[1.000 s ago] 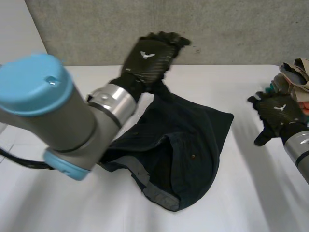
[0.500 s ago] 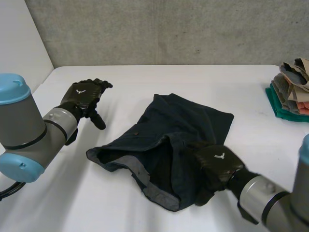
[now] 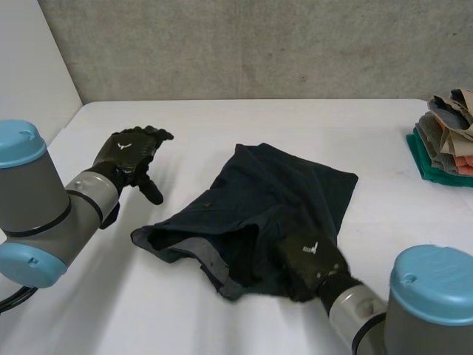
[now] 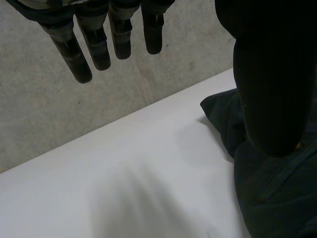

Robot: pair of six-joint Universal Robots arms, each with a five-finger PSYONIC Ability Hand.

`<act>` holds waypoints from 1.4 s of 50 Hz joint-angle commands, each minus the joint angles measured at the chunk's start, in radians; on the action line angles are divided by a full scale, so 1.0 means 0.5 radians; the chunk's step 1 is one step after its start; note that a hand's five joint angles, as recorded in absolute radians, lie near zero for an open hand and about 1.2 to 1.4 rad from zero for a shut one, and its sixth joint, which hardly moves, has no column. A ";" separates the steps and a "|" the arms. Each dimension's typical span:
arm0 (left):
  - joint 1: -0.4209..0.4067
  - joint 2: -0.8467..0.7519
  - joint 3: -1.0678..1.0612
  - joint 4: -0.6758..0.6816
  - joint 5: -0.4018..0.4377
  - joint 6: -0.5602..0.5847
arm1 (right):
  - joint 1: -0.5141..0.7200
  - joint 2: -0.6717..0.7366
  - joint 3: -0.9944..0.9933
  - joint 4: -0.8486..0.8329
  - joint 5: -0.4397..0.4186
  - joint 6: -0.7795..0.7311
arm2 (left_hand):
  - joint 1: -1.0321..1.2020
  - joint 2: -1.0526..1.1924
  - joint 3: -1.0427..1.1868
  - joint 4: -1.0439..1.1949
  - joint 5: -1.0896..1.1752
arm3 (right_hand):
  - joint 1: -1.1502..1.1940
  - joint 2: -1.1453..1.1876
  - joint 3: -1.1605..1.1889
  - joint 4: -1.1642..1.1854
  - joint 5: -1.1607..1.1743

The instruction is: Fold the laundry.

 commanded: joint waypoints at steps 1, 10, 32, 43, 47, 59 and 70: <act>0.001 0.079 -0.008 -0.002 -0.003 -0.001 | -0.421 -0.258 -0.086 -0.096 0.057 -0.214 | 0.039 0.024 0.016 0.032 0.041 | 0.847 0.441 0.449 0.445 0.527; 0.007 0.144 -0.054 -0.002 0.003 -0.004 | -1.096 -0.121 -0.439 -0.041 -0.042 -0.907 | 0.027 0.012 0.004 0.020 0.029 | 0.847 0.441 0.449 0.445 0.527; -0.021 0.131 -0.064 0.008 0.018 -0.001 | -0.959 0.009 -0.802 0.119 -0.005 -0.859 | 0.027 0.012 0.004 0.020 0.029 | -1.596 -2.003 -1.995 -1.998 -1.917; -0.042 0.095 -0.027 0.109 0.021 -0.001 | -0.713 -0.513 -0.387 0.674 -0.008 -0.393 | 0.057 0.042 0.033 0.050 0.059 | -1.353 -1.759 -1.751 -1.755 -1.673; -0.070 0.082 -0.036 0.112 0.021 -0.001 | -0.701 -0.449 -0.240 0.702 -0.005 -0.353 | 0.051 0.036 0.027 0.044 0.053 | -1.353 -1.759 -1.751 -1.755 -1.673; -0.094 0.058 -0.048 0.115 0.018 -0.004 | -0.624 0.033 -0.200 0.343 0.093 -0.359 | 0.045 0.030 0.022 0.038 0.047 | -1.101 -1.507 -1.499 -1.503 -1.422; -0.143 0.055 -0.067 0.109 0.012 -0.004 | -0.569 -0.294 -0.277 0.054 0.109 -0.368 | 0.092 0.077 0.068 0.085 0.094 | 0.847 0.441 0.449 0.445 0.527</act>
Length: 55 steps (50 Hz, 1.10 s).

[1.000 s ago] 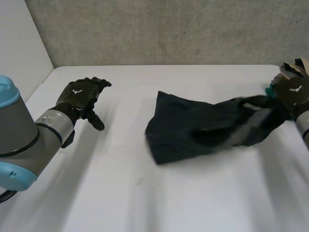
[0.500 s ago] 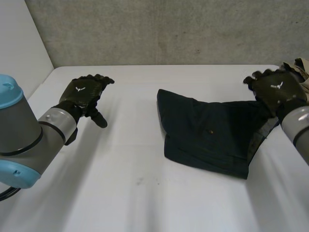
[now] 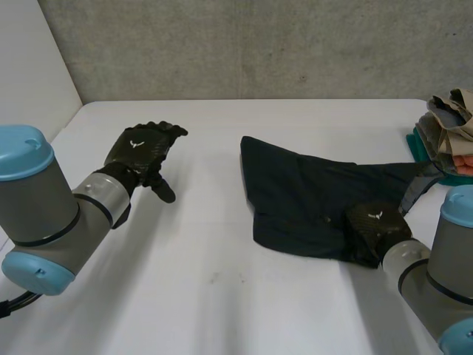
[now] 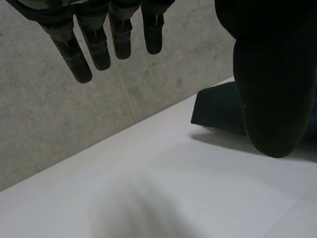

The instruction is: Fold the laundry.

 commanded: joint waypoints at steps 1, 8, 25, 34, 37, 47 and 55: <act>-0.041 -0.002 -0.007 -0.016 -0.009 0.000 | 0.056 -0.441 -0.065 -0.134 -0.013 0.001 | 0.109 0.094 0.086 0.102 0.112 | 0.879 0.447 0.460 0.458 0.532; -0.084 -0.060 0.005 -0.025 -0.012 -0.025 | 0.154 -0.755 -0.264 0.069 -0.056 0.007 | 0.233 0.218 0.209 0.225 0.235 | 0.879 0.447 0.460 0.458 0.532; -0.253 -0.364 0.208 -0.194 -0.006 -0.641 | 0.295 -0.908 -0.623 0.329 -0.111 0.004 | 0.420 0.406 0.397 0.413 0.423 | 0.879 0.447 0.460 0.458 0.532; -0.348 -0.349 0.171 -0.313 -0.024 -0.758 | 0.329 -0.881 -0.657 0.345 -0.108 0.004 | 0.421 0.406 0.397 0.413 0.423 | 0.879 0.447 0.460 0.458 0.532; -0.327 -0.288 0.134 -0.356 -0.034 -0.764 | 0.329 -0.877 -0.648 0.342 -0.105 0.004 | 0.415 0.400 0.391 0.407 0.417 | 0.879 0.447 0.460 0.458 0.532; -0.158 0.129 -0.231 -0.366 -0.083 -0.755 | 0.329 -0.865 -0.638 0.342 -0.105 0.004 | 0.426 0.412 0.403 0.419 0.429 | 0.879 0.447 0.460 0.458 0.532; -0.234 0.225 -0.418 -0.366 -0.086 -0.764 | 0.338 -0.841 -0.654 0.342 -0.099 0.004 | 0.379 0.365 0.356 0.372 0.382 | 0.879 0.447 0.460 0.458 0.532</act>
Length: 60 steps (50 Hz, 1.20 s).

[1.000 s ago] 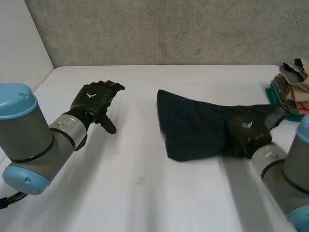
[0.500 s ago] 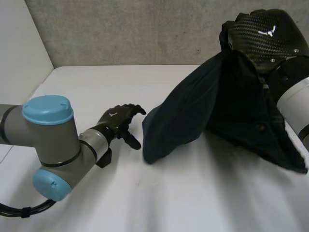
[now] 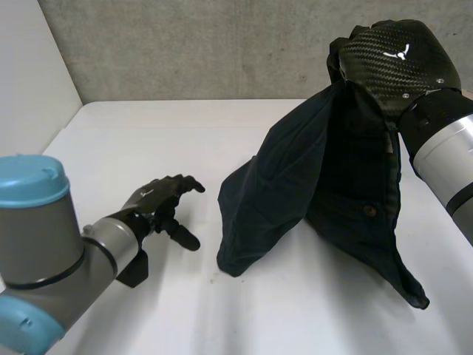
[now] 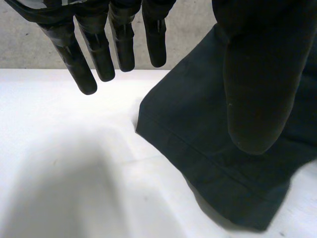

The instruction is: Fold the laundry.

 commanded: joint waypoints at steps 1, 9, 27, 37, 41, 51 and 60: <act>-0.098 0.068 -0.157 0.012 -0.004 -0.005 | 0.020 0.014 -0.015 0.000 0.004 0.000 | 0.103 0.094 0.101 0.098 0.088 | 0.808 0.436 0.421 0.417 0.472; -0.307 -0.199 0.014 0.120 -0.053 -0.020 | 0.076 0.002 -0.027 0.000 0.013 0.003 | 0.079 0.071 0.078 0.074 0.065 | 0.808 0.436 0.421 0.417 0.472; -0.442 -0.461 0.487 0.184 -0.721 -0.211 | 0.054 0.002 -0.015 0.003 0.071 0.000 | 2.063 2.055 2.062 2.058 2.048 | 0.808 0.436 0.421 0.417 0.472; 0.055 0.141 0.453 0.242 -0.682 0.099 | 0.036 0.026 -0.061 -0.012 0.050 -0.067 | 2.063 2.055 2.062 2.058 2.048 | 0.808 0.436 0.421 0.417 0.472; 0.077 0.368 0.453 0.273 -0.618 0.261 | -0.013 0.048 -0.113 0.003 0.050 -0.086 | 2.063 2.055 2.062 2.058 2.048 | 0.808 0.436 0.421 0.417 0.472; 0.089 1.015 0.548 0.445 -0.504 0.541 | -0.044 -0.093 -0.303 -0.012 0.059 -0.086 | 2.063 2.055 2.062 2.058 2.048 | 0.808 0.436 0.421 0.417 0.472; 0.092 1.138 0.809 0.329 -0.406 0.572 | -0.059 -0.247 -0.451 0.110 0.050 -0.086 | 2.063 2.055 2.062 2.058 2.048 | 0.808 0.436 0.421 0.417 0.472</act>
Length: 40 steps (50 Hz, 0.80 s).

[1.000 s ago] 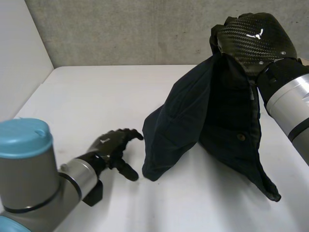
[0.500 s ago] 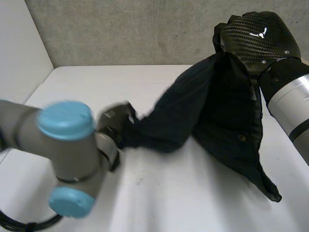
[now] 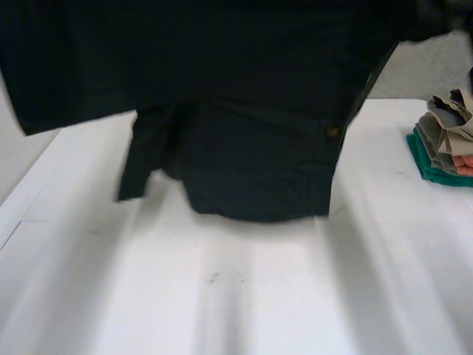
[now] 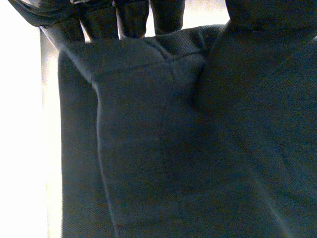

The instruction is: Fold the laundry.

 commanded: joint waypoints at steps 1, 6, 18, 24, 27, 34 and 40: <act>0.005 0.050 0.210 -0.117 0.053 0.008 | -0.006 -0.100 -0.094 0.120 -0.008 0.001 | 0.456 0.399 0.410 0.396 0.498 | 0.808 0.436 0.421 0.407 0.472; 0.008 0.016 0.309 -0.151 0.056 0.011 | -0.012 -0.103 -0.104 0.227 -0.014 -0.002 | 0.456 0.399 0.410 0.396 0.498 | 0.808 0.436 0.421 0.407 0.472; 0.035 -0.603 0.471 -0.154 0.161 0.014 | -0.079 0.297 -0.241 0.240 -0.051 -0.002 | 0.456 0.399 0.410 0.396 0.498 | 0.808 0.436 0.421 0.407 0.472; 0.060 -1.194 0.759 -0.154 0.197 0.023 | -0.092 0.688 -0.416 0.221 -0.026 -0.005 | 0.456 0.399 0.410 0.396 0.498 | 0.808 0.436 0.421 0.407 0.472; 0.060 -1.416 0.904 -0.154 0.191 0.063 | -0.098 0.961 -0.560 0.209 -0.020 -0.018 | 0.456 0.399 0.410 0.396 0.498 | 0.808 0.436 0.421 0.407 0.472; 0.057 -2.069 1.385 -0.124 0.197 0.238 | -0.070 1.580 -0.858 -0.082 0.124 -0.180 | 0.456 0.399 0.410 0.396 0.498 | 0.682 0.310 0.295 0.281 0.346; 0.051 -2.349 1.695 -0.001 0.176 0.238 | -0.064 1.869 -0.978 -0.554 0.323 -0.245 | -1.939 -1.997 -1.986 -2.000 -1.898 | -1.635 -2.008 -2.022 -2.036 -1.971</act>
